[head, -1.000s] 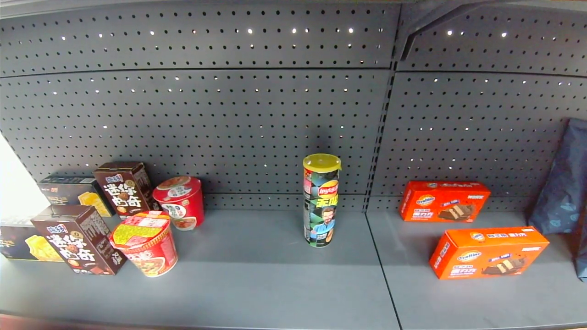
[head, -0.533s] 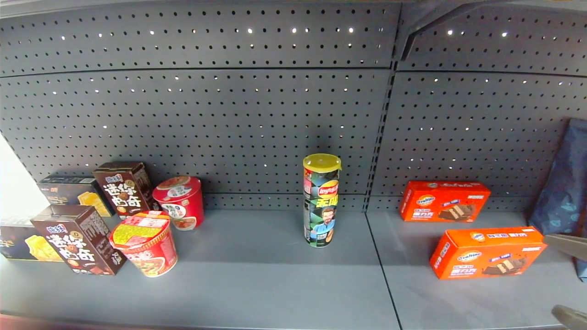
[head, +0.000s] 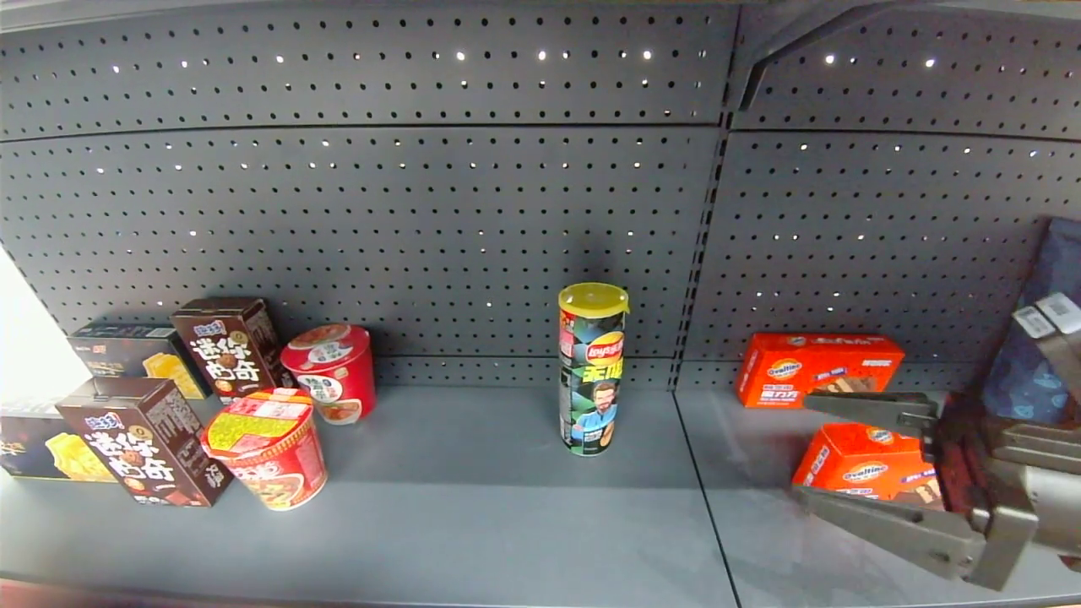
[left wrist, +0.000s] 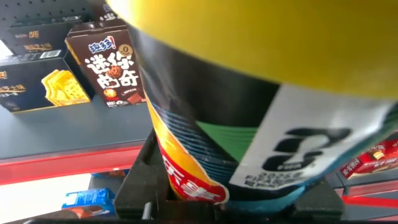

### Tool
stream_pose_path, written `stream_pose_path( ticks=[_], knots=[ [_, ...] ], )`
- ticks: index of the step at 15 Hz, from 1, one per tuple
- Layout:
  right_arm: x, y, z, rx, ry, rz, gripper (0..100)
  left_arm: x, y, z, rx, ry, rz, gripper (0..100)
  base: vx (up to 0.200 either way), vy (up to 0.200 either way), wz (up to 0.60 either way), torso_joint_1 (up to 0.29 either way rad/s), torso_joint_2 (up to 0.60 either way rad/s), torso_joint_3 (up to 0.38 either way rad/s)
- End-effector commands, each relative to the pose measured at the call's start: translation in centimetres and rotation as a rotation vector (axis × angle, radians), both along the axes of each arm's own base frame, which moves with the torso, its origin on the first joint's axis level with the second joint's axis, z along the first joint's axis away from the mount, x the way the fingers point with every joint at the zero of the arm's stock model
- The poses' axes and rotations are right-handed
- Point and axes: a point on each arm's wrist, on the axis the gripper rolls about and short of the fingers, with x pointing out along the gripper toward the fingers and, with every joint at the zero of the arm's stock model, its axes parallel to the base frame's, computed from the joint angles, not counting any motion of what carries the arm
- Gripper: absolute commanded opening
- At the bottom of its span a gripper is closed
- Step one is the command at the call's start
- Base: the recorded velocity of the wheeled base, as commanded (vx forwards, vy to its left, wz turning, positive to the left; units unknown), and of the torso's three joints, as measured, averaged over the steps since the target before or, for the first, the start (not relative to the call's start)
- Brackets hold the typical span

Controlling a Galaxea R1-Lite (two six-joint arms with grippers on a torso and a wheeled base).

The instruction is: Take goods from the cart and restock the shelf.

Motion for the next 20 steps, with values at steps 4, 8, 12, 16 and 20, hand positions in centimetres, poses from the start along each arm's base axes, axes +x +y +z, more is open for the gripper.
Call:
stream_pose_path(
  ticks=[4,8,12,16,20],
  knots=[
    [8.3,3.7,0.0,-0.031,0.010,0.022,100,0.1,0.1,0.1,-0.001,0.000,-0.028,0,0.000,0.000,0.00,0.000,0.00,0.000],
    [13.5,5.4,-1.5,-0.102,-0.073,0.064,100,0.1,0.1,0.0,-0.005,0.003,-0.032,0,0.000,0.000,0.00,0.000,0.00,0.000],
    [15.6,6.8,-2.8,-0.105,-0.054,0.090,100,0.0,0.1,0.0,-0.007,0.001,-0.032,0,0.000,0.000,0.00,0.000,0.00,0.000],
    [17.4,7.8,-4.7,-0.117,-0.028,0.111,100,0.1,0.1,0.0,-0.007,0.004,-0.032,0,0.000,0.000,0.00,0.000,0.00,0.000],
    [18.6,9.1,-6.1,-0.112,-0.021,0.152,100,0.0,0.1,-0.1,-0.008,0.002,-0.030,0,0.000,0.000,0.00,0.000,0.00,0.000]
  ],
)
